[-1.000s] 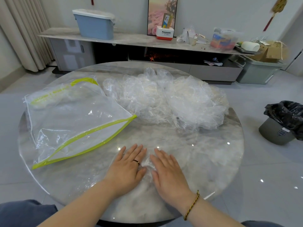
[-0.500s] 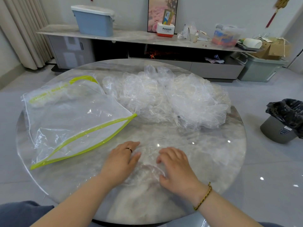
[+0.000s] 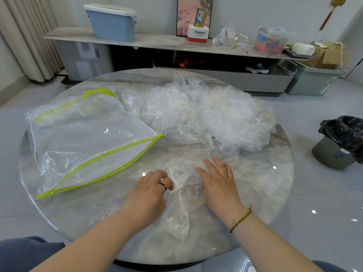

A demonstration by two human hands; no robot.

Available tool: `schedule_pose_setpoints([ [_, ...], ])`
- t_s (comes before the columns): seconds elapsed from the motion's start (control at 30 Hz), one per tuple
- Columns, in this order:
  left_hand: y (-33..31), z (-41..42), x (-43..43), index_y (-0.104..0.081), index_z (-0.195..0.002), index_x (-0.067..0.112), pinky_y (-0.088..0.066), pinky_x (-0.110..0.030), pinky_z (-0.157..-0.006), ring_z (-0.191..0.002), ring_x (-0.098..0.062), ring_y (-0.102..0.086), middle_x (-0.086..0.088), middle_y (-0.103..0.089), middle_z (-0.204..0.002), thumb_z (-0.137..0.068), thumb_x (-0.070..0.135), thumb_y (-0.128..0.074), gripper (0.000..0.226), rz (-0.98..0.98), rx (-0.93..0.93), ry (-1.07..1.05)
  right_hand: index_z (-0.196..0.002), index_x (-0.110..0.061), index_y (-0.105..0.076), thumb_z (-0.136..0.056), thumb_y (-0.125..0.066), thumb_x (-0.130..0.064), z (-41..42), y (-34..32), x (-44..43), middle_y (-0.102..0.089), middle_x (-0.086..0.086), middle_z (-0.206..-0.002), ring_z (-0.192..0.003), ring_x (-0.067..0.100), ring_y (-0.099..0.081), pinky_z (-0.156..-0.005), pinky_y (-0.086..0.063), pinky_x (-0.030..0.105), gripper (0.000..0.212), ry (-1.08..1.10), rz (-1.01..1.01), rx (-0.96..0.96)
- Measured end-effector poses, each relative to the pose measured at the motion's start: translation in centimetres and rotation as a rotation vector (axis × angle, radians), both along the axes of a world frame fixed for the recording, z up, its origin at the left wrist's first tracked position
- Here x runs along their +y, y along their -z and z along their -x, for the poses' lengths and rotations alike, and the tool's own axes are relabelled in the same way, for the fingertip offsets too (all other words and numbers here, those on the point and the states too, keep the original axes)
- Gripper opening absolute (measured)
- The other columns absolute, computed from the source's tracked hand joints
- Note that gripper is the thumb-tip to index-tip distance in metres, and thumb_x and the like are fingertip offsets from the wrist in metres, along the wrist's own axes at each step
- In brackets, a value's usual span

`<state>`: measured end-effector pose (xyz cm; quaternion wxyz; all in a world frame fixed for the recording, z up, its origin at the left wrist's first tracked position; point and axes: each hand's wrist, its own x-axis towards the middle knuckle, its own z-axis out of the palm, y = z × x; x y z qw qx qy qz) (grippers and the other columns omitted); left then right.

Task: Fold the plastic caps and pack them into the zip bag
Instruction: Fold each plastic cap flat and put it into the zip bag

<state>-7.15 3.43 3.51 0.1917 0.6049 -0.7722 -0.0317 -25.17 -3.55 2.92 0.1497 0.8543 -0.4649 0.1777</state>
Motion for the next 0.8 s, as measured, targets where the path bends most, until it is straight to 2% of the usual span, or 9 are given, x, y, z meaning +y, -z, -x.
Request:
schedule_pose_setpoints([
  [0.07,0.7,0.2,-0.2,-0.049,-0.089,0.029,-0.032,-0.021,-0.081,-0.094,-0.012,-0.045,0.004,-0.062,-0.103,-0.036,0.002,-0.075,0.065,0.067,0.021,0.088,-0.093,-0.017,-0.067,-0.036,-0.082,-0.003,-0.2,-0.6,0.8,-0.068,0.010,-0.105,-0.110,0.028,-0.044,-0.095,-0.024,0.041,0.060,-0.108,-0.001,-0.057],
  [0.17,0.6,0.1,-0.2,-0.070,-0.079,0.030,-0.033,-0.023,-0.083,-0.096,-0.006,-0.049,0.010,-0.071,-0.088,-0.057,0.015,-0.044,0.037,0.079,-0.033,0.136,-0.093,-0.018,-0.062,-0.062,-0.057,-0.018,-0.2,-1.2,2.8,-0.068,0.002,-0.100,-0.104,0.016,-0.044,-0.096,-0.028,0.034,0.031,-0.397,-0.101,-0.139],
  [0.33,0.3,-0.9,-0.3,-0.073,-0.068,0.032,-0.036,-0.015,-0.077,-0.075,0.004,-0.064,0.018,-0.070,-0.082,-0.060,0.029,-0.034,0.040,-0.052,-0.002,0.084,-0.105,-0.028,-0.045,-0.059,-0.035,-0.055,-0.3,-0.7,5.6,-0.064,-0.018,-0.095,-0.090,-0.002,-0.058,-0.094,-0.039,0.014,0.054,-0.514,-0.365,0.033],
  [0.43,-1.3,-0.5,-0.1,-0.072,-0.097,0.029,-0.035,-0.009,-0.089,-0.103,0.000,-0.061,0.012,-0.064,-0.115,-0.064,0.029,-0.032,0.052,-0.227,-0.019,0.089,-0.101,-0.030,-0.042,-0.058,-0.031,-0.047,-0.7,-0.7,5.5,-0.064,-0.022,-0.087,-0.080,-0.007,-0.060,-0.085,-0.046,0.013,0.048,-0.442,-0.354,0.013],
  [0.53,-0.7,-1.5,0.3,-0.052,-0.128,0.033,-0.019,-0.009,-0.102,-0.129,0.001,-0.037,0.016,-0.038,-0.143,-0.064,0.034,-0.015,0.074,-0.167,-0.072,0.121,-0.094,-0.030,-0.051,-0.058,-0.033,-0.032,-1.1,-0.7,4.9,-0.065,-0.020,-0.076,-0.069,-0.006,-0.061,-0.072,-0.046,0.008,0.040,-0.400,-0.342,-0.034],
  [0.6,-1.9,-1.9,0.9,-0.067,-0.105,0.036,-0.041,-0.013,-0.090,-0.104,0.003,-0.060,0.014,-0.062,-0.118,-0.056,0.039,-0.022,0.066,-0.264,-0.111,0.115,-0.082,-0.033,-0.063,-0.058,-0.039,-0.031,-1.2,-0.7,4.6,-0.064,-0.021,-0.069,-0.061,-0.007,-0.060,-0.057,-0.043,0.005,0.034,-0.358,-0.406,-0.080],
  [0.67,-1.5,-2.5,1.4,-0.071,-0.084,0.040,-0.049,-0.021,-0.082,-0.085,0.004,-0.066,0.019,-0.069,-0.094,-0.052,0.047,-0.031,0.052,-0.221,-0.175,0.103,-0.074,-0.031,-0.066,-0.062,-0.037,-0.033,-1.3,-1.0,4.3,-0.063,-0.019,-0.065,-0.055,-0.004,-0.057,-0.051,-0.040,0.007,0.031,-0.304,-0.462,-0.146],
  [0.73,-1.1,-2.5,1.2,-0.069,-0.076,0.040,-0.035,-0.028,-0.099,-0.090,0.006,-0.060,0.024,-0.066,-0.088,-0.052,0.058,-0.035,0.046,-0.213,-0.158,0.101,-0.082,-0.021,-0.068,-0.069,-0.030,-0.039,-1.5,-1.3,4.0,-0.065,-0.010,-0.072,-0.071,0.007,-0.057,-0.059,-0.039,0.013,0.044,-0.222,-0.569,-0.291],
  [0.8,-1.0,-2.0,1.0,-0.067,-0.067,0.038,-0.022,-0.030,-0.099,-0.093,0.004,-0.051,0.026,-0.064,-0.082,-0.055,0.065,-0.036,0.043,-0.179,-0.108,0.075,-0.091,-0.016,-0.064,-0.083,-0.033,-0.041,-1.4,-1.9,3.8,-0.060,-0.006,-0.076,-0.076,0.009,-0.054,-0.065,-0.038,0.018,0.041,-0.142,-0.716,-0.354],
])
